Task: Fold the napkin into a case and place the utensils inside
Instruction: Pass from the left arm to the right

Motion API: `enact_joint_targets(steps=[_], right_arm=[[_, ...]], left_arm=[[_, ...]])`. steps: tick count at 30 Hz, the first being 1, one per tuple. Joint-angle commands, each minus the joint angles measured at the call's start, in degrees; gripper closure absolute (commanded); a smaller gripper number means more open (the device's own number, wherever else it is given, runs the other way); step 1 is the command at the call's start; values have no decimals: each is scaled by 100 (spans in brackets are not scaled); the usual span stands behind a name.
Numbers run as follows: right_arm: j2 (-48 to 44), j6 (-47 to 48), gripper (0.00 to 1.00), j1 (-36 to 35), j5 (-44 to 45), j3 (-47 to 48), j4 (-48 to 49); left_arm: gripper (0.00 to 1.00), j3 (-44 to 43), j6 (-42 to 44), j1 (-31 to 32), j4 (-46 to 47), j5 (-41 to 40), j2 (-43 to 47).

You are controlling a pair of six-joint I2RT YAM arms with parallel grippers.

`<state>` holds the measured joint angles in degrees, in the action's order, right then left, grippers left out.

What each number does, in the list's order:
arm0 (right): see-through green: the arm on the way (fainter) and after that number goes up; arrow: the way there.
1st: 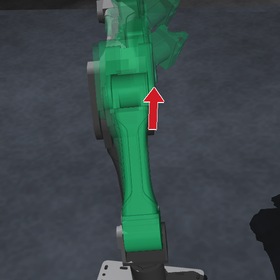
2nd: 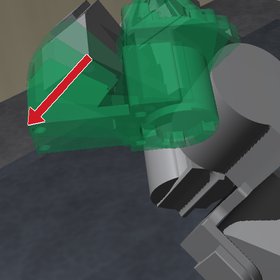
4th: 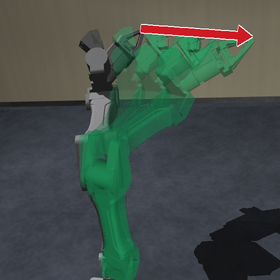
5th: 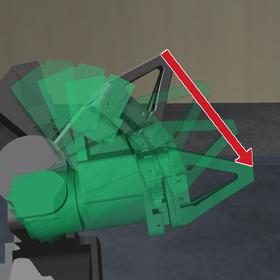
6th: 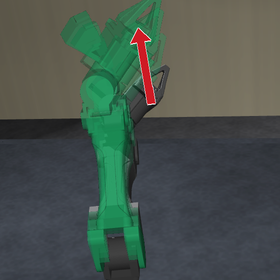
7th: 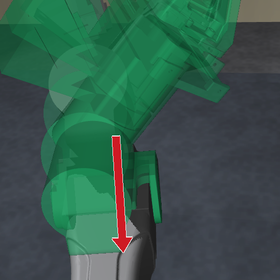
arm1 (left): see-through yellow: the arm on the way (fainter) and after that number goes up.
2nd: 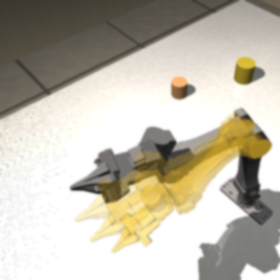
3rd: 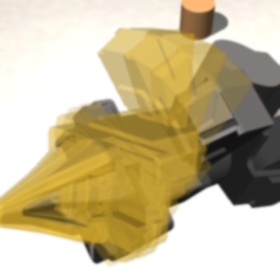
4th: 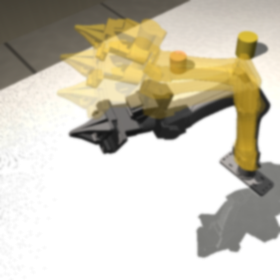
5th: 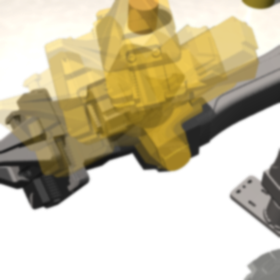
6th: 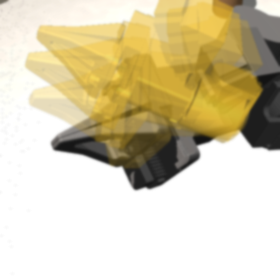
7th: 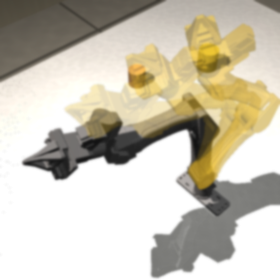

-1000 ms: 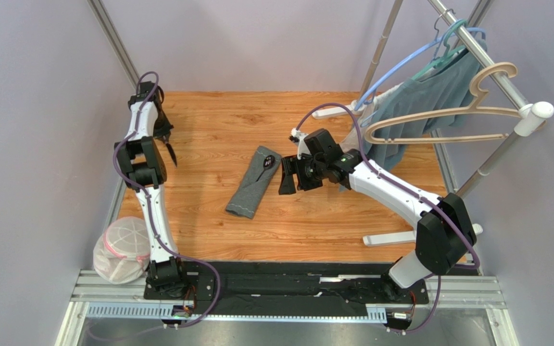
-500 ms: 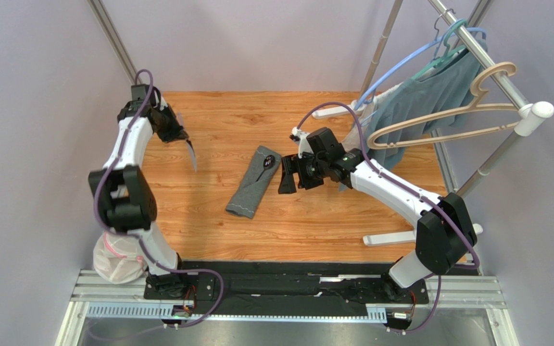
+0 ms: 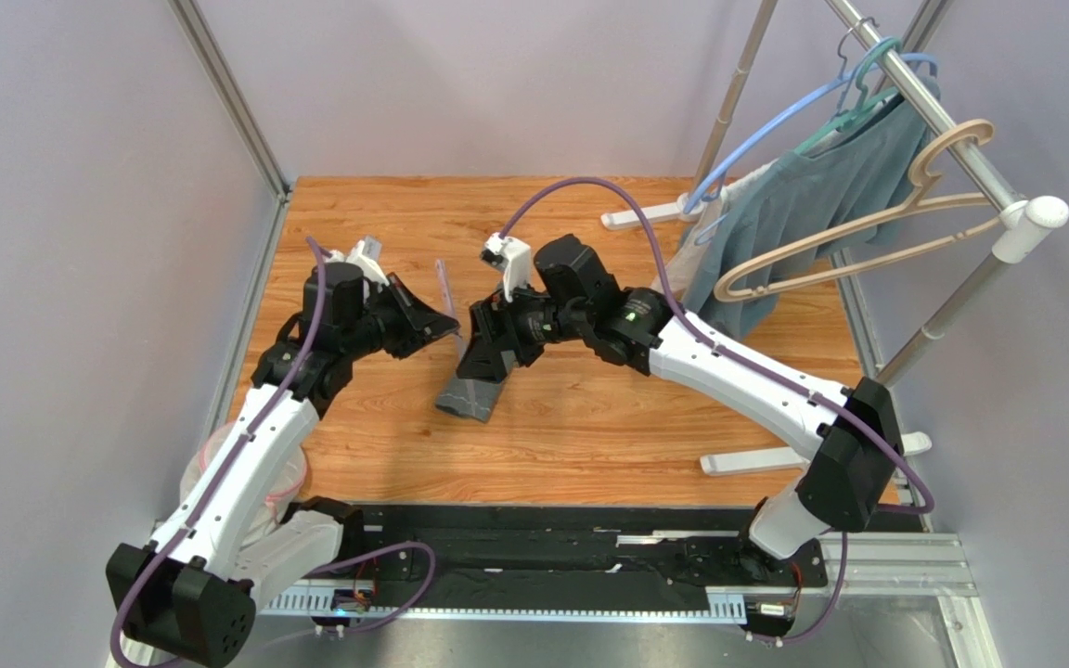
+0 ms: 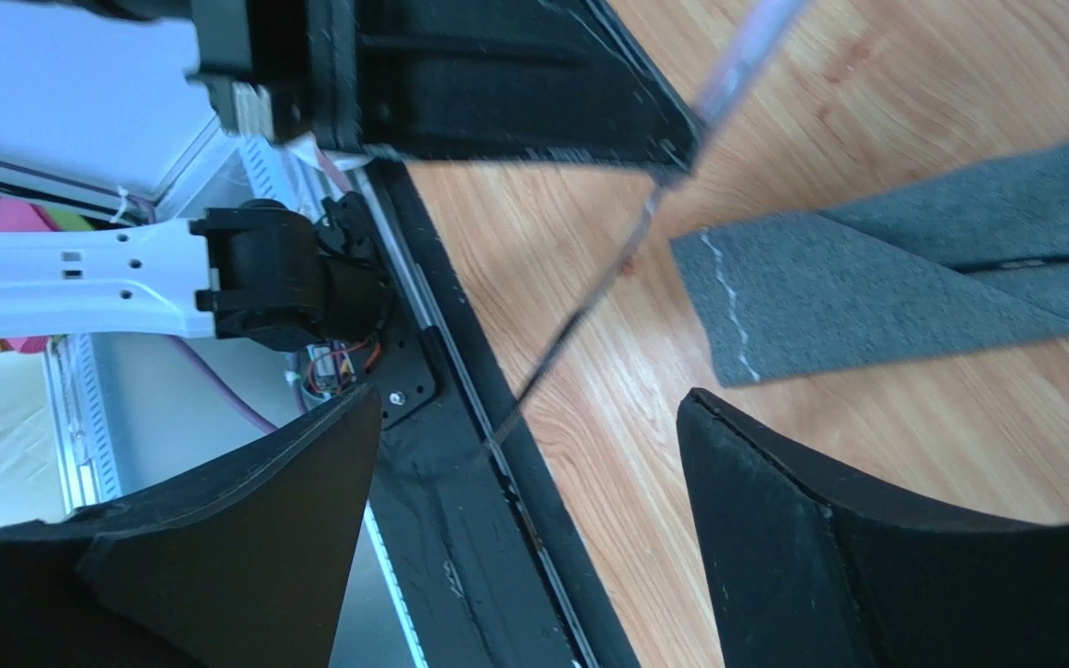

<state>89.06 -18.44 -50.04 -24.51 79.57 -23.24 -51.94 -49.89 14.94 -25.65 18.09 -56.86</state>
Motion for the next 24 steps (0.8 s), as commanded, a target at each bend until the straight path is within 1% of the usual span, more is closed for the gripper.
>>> enact_joint_targets(steps=[1,5,6,8,9,11,12,13,14,15,16,17,18,19,20,21,22,23,24], right_arm=[[436,-213,21,-286,384,453,84],[630,-292,28,-559,772,612,-198],[639,-362,33,-603,807,586,-198],[657,-554,38,-621,843,499,-172],[657,-634,50,-621,869,463,-119],[631,-897,65,-621,878,472,-128],[604,-1003,92,-612,887,472,-145],[578,-1152,100,-586,826,489,-197],[534,-1458,100,-568,773,507,-276],[412,-1644,100,-472,694,455,-416],[332,-1802,100,-402,389,376,-426],[253,-1987,100,-305,177,271,-426],[35,-2354,100,-78,-43,165,-392],[-54,-2505,100,28,-576,-80,-357],[-159,-2664,100,125,-816,-169,-321],[-247,-2813,100,274,-1036,-248,-321],[-405,-2867,100,337,-1551,-310,-338],[-502,-2902,100,398,-1739,-363,-373],[-616,-2929,100,503,-1863,-424,-417]], left_arm=[[100,-35,-741,220,236,-42,290],[100,-35,-821,308,131,37,386],[100,-35,-812,308,113,63,438],[100,-26,-794,325,95,133,483],[100,-18,-794,334,69,134,535],[100,26,-707,361,69,142,571],[100,26,-585,369,104,212,519],[100,18,-427,361,174,335,475],[100,-78,236,361,200,623,431],[94,-105,626,378,279,695,404],[79,-88,925,404,280,696,447],[72,-18,1442,405,271,522,517],[68,26,1717,405,358,442,727],[63,61,1998,518,368,250,860],[60,157,2270,614,385,-274,1000],[56,254,3030,763,620,-453,1289],[53,377,3377,1087,753,-620,1448],[53,648,3694,1221,894,-866,1624],[50,807,4271,1344,1217,-938,1974]])
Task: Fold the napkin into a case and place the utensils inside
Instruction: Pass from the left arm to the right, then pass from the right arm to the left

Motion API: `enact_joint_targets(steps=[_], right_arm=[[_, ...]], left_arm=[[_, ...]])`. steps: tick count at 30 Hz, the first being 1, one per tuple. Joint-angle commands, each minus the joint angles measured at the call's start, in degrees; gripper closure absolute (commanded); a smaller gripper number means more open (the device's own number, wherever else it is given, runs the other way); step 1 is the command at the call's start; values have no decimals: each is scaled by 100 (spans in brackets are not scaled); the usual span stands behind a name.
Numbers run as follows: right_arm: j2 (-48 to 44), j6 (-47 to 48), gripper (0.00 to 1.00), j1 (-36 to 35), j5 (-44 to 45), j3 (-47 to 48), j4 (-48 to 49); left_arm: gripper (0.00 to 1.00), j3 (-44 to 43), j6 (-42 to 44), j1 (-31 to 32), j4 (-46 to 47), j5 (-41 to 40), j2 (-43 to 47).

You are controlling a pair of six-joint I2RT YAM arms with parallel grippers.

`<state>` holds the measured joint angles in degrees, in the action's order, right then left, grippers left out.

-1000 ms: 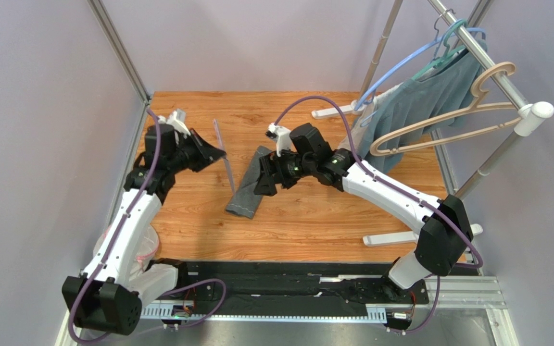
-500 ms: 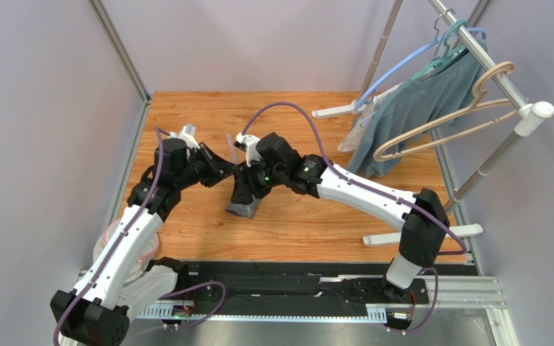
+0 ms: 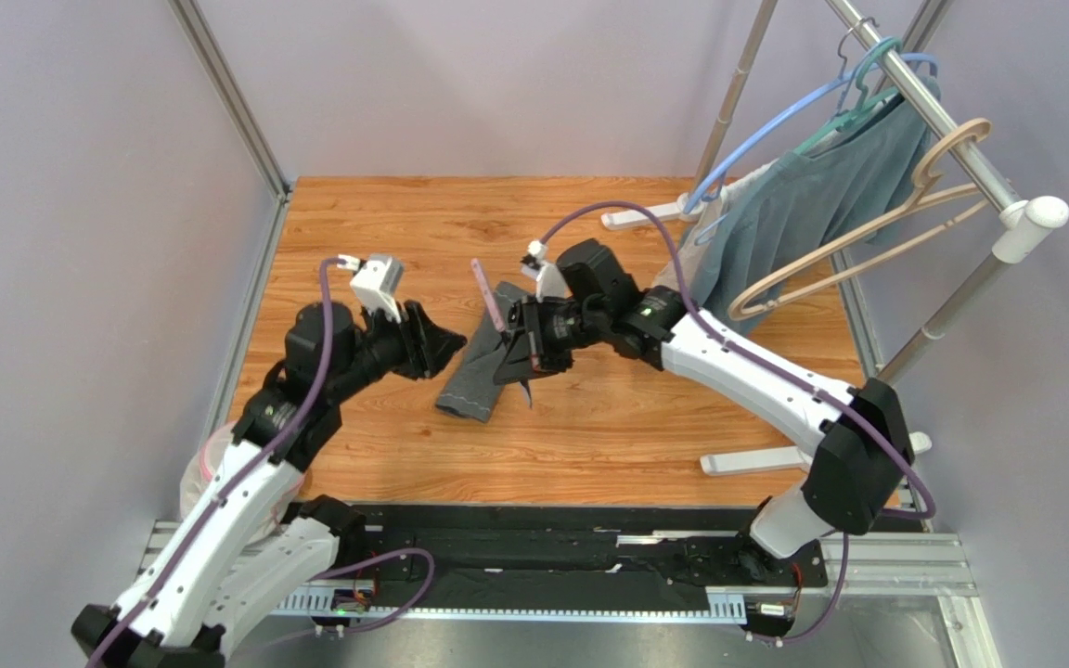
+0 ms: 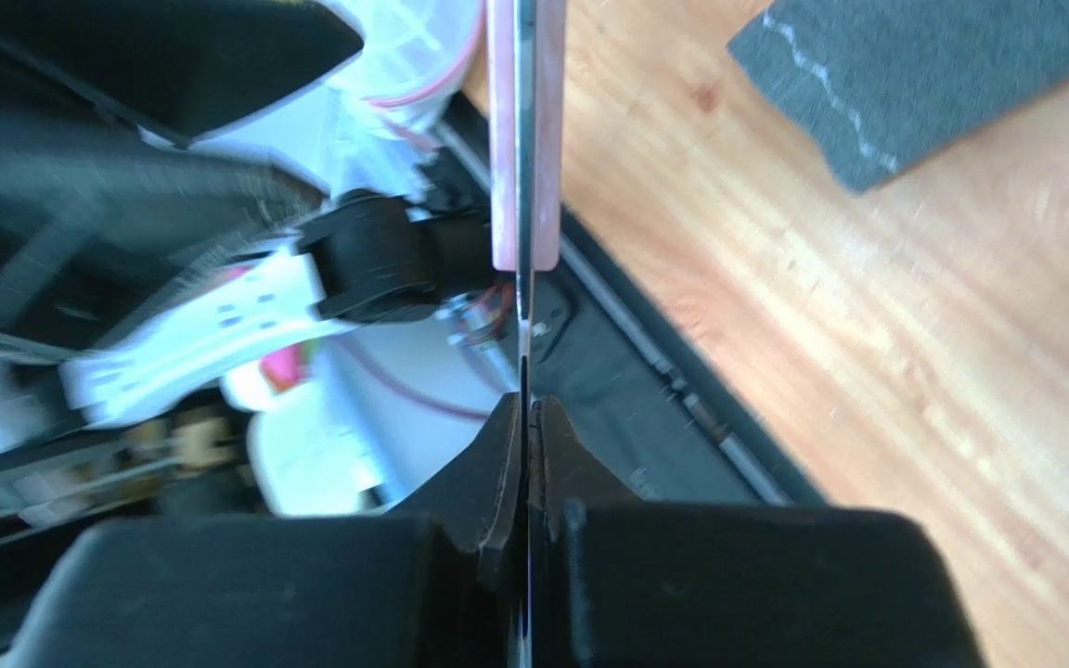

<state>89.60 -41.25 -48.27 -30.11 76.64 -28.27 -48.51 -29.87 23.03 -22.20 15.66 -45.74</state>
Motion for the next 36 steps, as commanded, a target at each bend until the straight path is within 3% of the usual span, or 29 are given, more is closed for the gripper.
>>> enact_joint_targets(steps=[1,5,6,10,13,14,17,20,23,26,29,30,31,33,35,36], right_arm=[[-933,-717,100,388,-1574,-271,85],[-1234,-1068,100,591,-2516,-422,164],[-1261,-1130,100,582,-2665,-431,155],[-1445,-1472,100,573,-2956,-554,243],[-1516,-1745,100,547,-3159,-685,410],[-1525,-1824,100,538,-3185,-703,428],[-1560,-1851,100,477,-3238,-686,323],[-1551,-1895,100,380,-3282,-694,313],[-1595,-2026,100,240,-3335,-694,375],[-1578,-2220,100,117,-3440,-756,568],[-1612,-2186,100,107,-3493,-704,595],[-1613,-2168,100,142,-3493,-686,603],[-1630,-2037,100,169,-3493,-651,595],[-1595,-1477,80,405,-3302,-336,106],[-1586,-731,49,790,-3230,-20,-221],[-1612,-509,40,950,-3029,104,-336]], left_arm=[[45,622,2501,710,1023,-635,1039],[33,1202,3968,1317,1585,-432,1794],[1,1317,4319,1510,1935,-476,1909],[1,1740,6679,2633,2825,-1151,2087],[1,1670,7870,3356,3107,-2204,1666],[1,1678,8683,3462,3151,-2312,1412],[1,1757,9549,3901,3651,-2822,1051],[1,1740,9815,4043,3775,-2840,769],[7,1696,9938,4061,3697,-2744,619],[28,1433,9948,4070,3269,-2525,522],[86,1082,9651,4070,2524,-2244,486],[99,915,9379,4078,2249,-2173,495],[100,635,8820,4070,1933,-2051,513],[100,405,8280,4070,1211,-1918,522],[100,281,7586,4069,737,-1611,626],[100,281,7366,4069,630,-1436,688]])
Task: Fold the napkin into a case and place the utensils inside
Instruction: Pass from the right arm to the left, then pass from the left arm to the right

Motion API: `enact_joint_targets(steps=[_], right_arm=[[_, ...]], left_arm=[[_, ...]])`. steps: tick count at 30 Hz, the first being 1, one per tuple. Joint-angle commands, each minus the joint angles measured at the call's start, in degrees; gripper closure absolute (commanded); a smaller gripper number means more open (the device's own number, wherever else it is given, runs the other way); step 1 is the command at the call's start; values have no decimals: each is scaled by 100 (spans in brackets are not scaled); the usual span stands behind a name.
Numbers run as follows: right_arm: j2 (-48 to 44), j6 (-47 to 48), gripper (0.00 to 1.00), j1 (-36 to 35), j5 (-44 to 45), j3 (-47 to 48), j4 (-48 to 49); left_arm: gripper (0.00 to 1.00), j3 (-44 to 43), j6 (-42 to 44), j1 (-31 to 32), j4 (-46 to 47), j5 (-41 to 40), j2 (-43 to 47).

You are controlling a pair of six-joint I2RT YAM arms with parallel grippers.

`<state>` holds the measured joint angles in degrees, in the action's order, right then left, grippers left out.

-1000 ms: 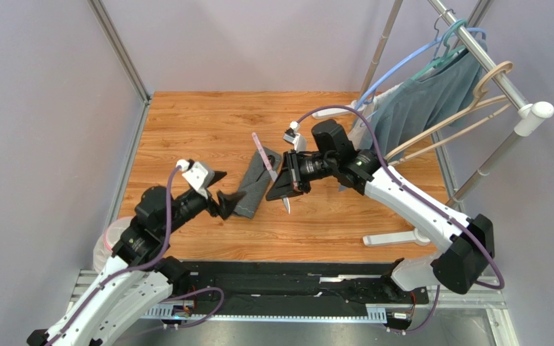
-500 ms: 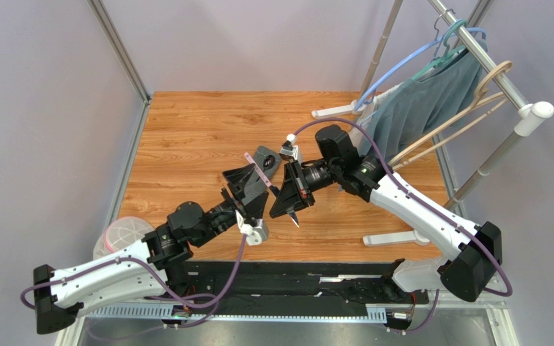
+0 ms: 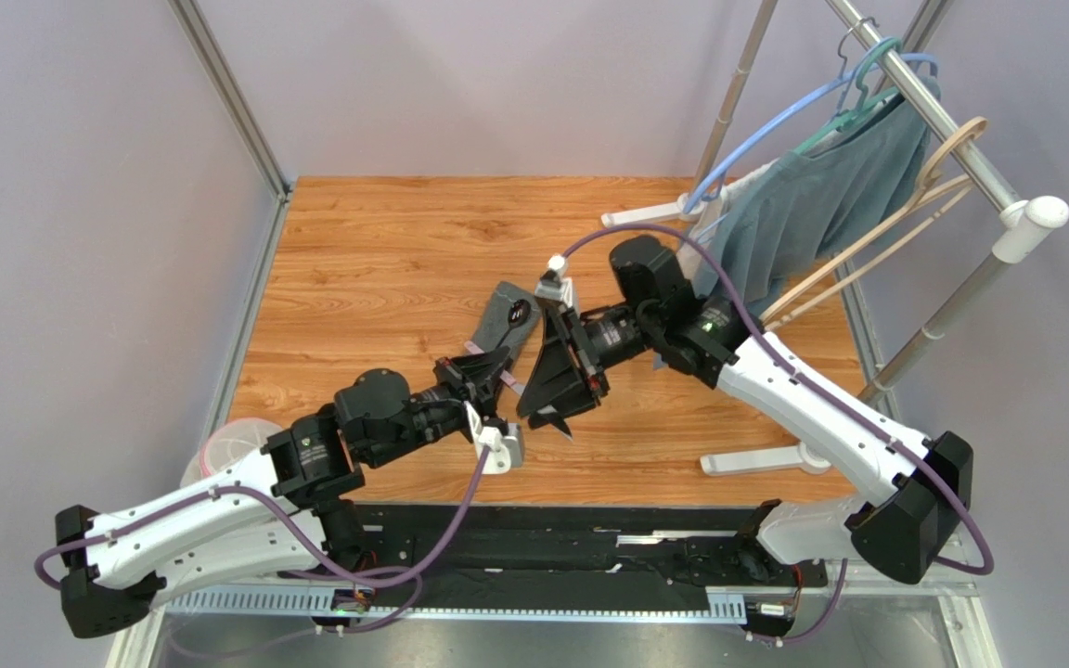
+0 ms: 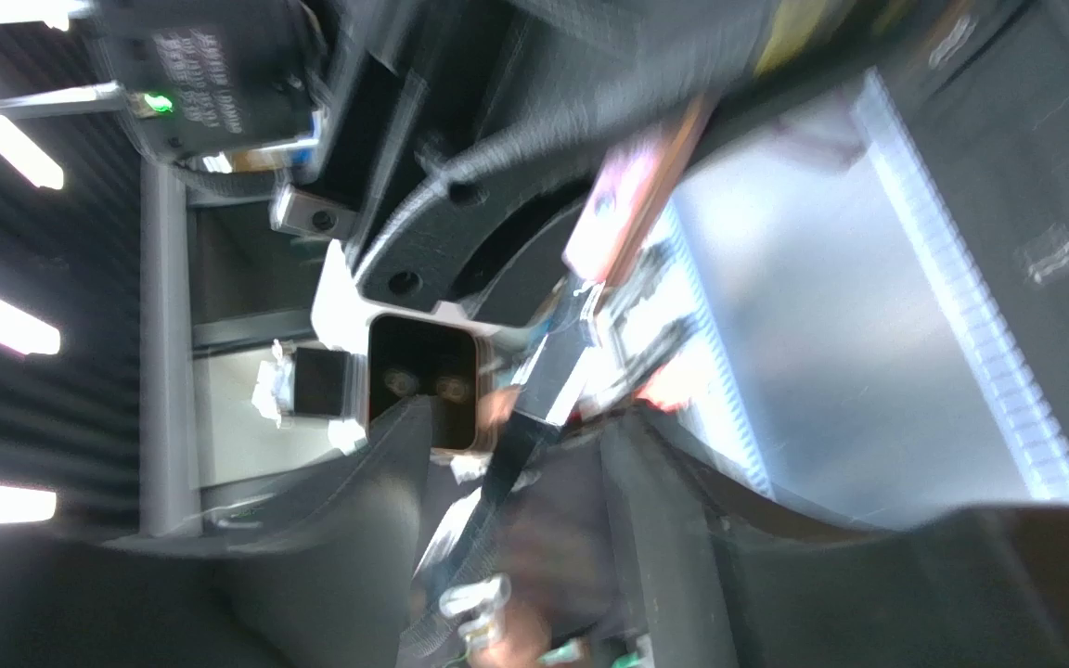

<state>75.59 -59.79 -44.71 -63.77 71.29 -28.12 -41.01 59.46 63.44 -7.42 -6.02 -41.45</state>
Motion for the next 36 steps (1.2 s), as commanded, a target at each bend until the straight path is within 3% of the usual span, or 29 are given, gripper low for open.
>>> enact_joint_targets(steps=[1,2,3,7,9,11,12,14,17,19,22,30,36], right_arm=[[-238,1591,34,743,487,745,-448],[-273,2202,23,1005,697,851,-684],[-343,2409,21,1112,1064,1000,-721],[-598,3596,18,1254,1981,959,-679],[-791,3842,18,1254,2009,669,76],[-1063,4036,18,1202,2087,317,612],[-1125,4080,18,1193,2088,211,780],[-1205,4212,18,1184,2131,149,922],[-961,4090,19,1158,2605,576,521],[-670,3906,21,1035,3595,1086,-77],[-283,3353,23,631,4958,1650,-729],[833,3043,30,-300,6654,2653,-1740],[1229,3052,38,-688,7158,3075,-2075]], left_arm=[[100,-434,-1822,28,-936,1091,330],[100,-425,-2285,19,-1128,1286,470],[100,-416,-2577,2,-1182,1479,532],[100,-337,-4053,-261,-1245,2882,761],[100,-293,-5166,-681,-982,3464,762],[100,-109,-6187,-1077,-265,4440,604],[100,-22,-7358,-1497,79,4756,499],[100,233,-8341,-1764,1148,5417,87],[100,322,-9214,-1809,1341,4815,-213],[100,130,-9460,-1809,815,3695,-328],[100,-134,-9445,-1826,84,2986,-609],[100,-214,-9479,-1888,-22,2474,-829],[100,-153,-9584,-1897,-137,2466,-917]])
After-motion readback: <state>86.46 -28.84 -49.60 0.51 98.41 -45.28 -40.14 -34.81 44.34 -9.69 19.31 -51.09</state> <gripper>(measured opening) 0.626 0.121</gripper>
